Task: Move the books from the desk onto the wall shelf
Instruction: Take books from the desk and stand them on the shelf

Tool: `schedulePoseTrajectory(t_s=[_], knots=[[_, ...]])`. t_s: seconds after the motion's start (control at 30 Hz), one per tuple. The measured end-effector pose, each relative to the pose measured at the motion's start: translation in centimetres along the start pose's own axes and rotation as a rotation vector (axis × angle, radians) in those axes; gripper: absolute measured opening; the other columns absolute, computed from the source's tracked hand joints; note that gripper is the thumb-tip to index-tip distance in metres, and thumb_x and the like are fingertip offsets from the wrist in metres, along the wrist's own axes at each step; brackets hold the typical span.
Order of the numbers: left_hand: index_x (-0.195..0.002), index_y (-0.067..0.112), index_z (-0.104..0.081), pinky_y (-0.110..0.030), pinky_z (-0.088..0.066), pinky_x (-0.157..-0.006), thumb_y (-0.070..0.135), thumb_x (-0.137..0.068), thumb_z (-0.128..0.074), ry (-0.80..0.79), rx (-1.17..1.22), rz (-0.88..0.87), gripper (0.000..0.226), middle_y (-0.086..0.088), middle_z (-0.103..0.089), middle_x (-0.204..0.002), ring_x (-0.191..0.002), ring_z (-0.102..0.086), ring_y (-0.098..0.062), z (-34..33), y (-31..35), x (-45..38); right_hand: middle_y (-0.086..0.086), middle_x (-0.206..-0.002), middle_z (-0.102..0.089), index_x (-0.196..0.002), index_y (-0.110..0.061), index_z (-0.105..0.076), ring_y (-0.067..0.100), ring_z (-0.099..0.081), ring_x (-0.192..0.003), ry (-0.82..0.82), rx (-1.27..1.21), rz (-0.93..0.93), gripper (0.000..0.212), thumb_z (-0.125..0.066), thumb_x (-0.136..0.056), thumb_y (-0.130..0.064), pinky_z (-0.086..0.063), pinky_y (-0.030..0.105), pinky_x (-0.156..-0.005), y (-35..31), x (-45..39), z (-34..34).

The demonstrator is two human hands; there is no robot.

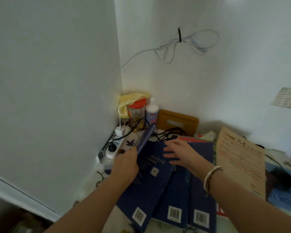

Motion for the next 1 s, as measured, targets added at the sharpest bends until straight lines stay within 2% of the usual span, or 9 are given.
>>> schedulePoseTrajectory(t_s=[0.13,0.23,0.37,0.43,0.5,0.53,0.63,0.83,1.0], knots=[[-0.122,0.016,-0.043,-0.034,-0.046,-0.072,0.021,-0.093,-0.047,0.019,0.048,-0.117,0.029,-0.009,-0.062,-0.109,-0.092,-0.061,-0.029,6.7,-1.8,1.5,0.011,-0.128,-0.055,-0.141,-0.016,-0.037,0.028,-0.059,-0.109,-0.027,-0.086,-0.067,0.045,-0.047,-0.099,-0.028,-0.055,0.044,-0.081,-1.4,0.9,-0.7],[-0.122,0.020,-0.044,-0.030,-0.043,-0.070,0.025,-0.094,-0.045,0.077,0.040,-0.216,0.028,-0.007,-0.061,-0.106,-0.089,-0.060,-0.026,12.4,-2.0,3.2,0.013,-0.137,-0.047,-0.146,-0.016,-0.029,0.033,-0.051,-0.121,-0.121,-0.067,-0.124,0.055,-0.050,-0.097,-0.028,-0.051,0.051,-0.092,-2.5,1.8,-2.5],[-0.126,0.023,-0.043,-0.029,-0.045,-0.072,0.026,-0.094,-0.049,0.210,0.084,-0.294,0.033,-0.005,-0.062,-0.106,-0.091,-0.060,-0.023,20.1,-1.9,5.6,0.014,-0.113,-0.054,-0.142,-0.009,-0.037,0.044,-0.042,-0.130,-0.200,-0.139,-0.025,0.051,-0.049,-0.096,-0.025,-0.044,0.050,-0.100,-6.2,3.4,-5.3],[-0.127,0.024,-0.043,-0.030,-0.048,-0.075,0.026,-0.094,-0.051,0.296,0.113,-0.325,0.034,-0.003,-0.064,-0.105,-0.091,-0.061,-0.022,23.9,-1.6,7.1,0.013,-0.099,-0.054,-0.127,-0.008,-0.050,0.047,-0.047,-0.119,-0.214,-0.206,0.084,0.036,-0.049,-0.093,-0.020,-0.045,0.039,-0.083,-9.5,5.2,-6.5],[-0.125,0.025,-0.045,-0.035,-0.051,-0.075,0.028,-0.093,-0.052,0.407,0.150,-0.381,0.032,-0.001,-0.066,-0.102,-0.087,-0.063,-0.020,27.5,-1.2,8.7,0.009,-0.087,-0.049,-0.098,-0.011,-0.052,0.033,-0.052,-0.087,-0.179,-0.312,0.226,0.012,-0.049,-0.086,-0.012,-0.039,0.036,-0.073,-13.6,7.2,-7.2],[-0.124,0.026,-0.045,-0.037,-0.052,-0.073,0.030,-0.092,-0.051,0.472,0.158,-0.411,0.032,0.001,-0.068,-0.100,-0.085,-0.063,-0.019,29.3,-1.0,9.6,0.010,-0.085,-0.050,-0.094,-0.011,-0.049,0.027,-0.051,-0.080,-0.156,-0.377,0.307,0.012,-0.050,-0.082,-0.009,-0.039,0.037,-0.072,-15.8,8.2,-7.3],[-0.125,0.031,-0.044,-0.036,-0.053,-0.069,0.038,-0.086,-0.048,0.683,0.224,-0.486,0.040,0.008,-0.069,-0.095,-0.081,-0.065,-0.013,34.7,-0.5,11.8,0.010,-0.096,-0.058,-0.115,-0.009,-0.045,0.022,-0.058,-0.083,-0.104,-0.441,0.605,0.043,-0.054,-0.074,-0.014,-0.048,0.036,-0.070,-22.5,11.3,-6.7],[-0.132,0.037,-0.036,-0.015,-0.051,-0.067,0.012,-0.089,-0.061,1.103,0.521,-0.630,0.056,0.022,-0.068,-0.095,-0.079,-0.067,0.001,44.8,1.0,12.3,0.000,-0.106,-0.062,-0.128,-0.020,-0.040,0.010,-0.064,-0.086,-0.059,-0.455,1.130,0.037,-0.050,-0.093,-0.010,-0.050,0.027,-0.070,-35.6,18.8,-3.7],[-0.134,0.034,-0.035,-0.017,-0.053,-0.071,0.005,-0.089,-0.059,1.288,0.655,-0.653,0.058,0.022,-0.067,-0.095,-0.081,-0.067,0.001,50.6,2.5,8.5,-0.006,-0.105,-0.062,-0.126,-0.025,-0.038,0.007,-0.064,-0.088,0.028,-0.295,1.311,0.037,-0.050,-0.094,-0.011,-0.051,0.020,-0.069,-43.4,21.7,-1.1]])
Point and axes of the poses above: each hand's wrist, its own x-axis away from the middle knuckle, its own z-axis out of the back of the hand, y = z × x, the point moved 3 cm from there along -x, towards the middle knuckle
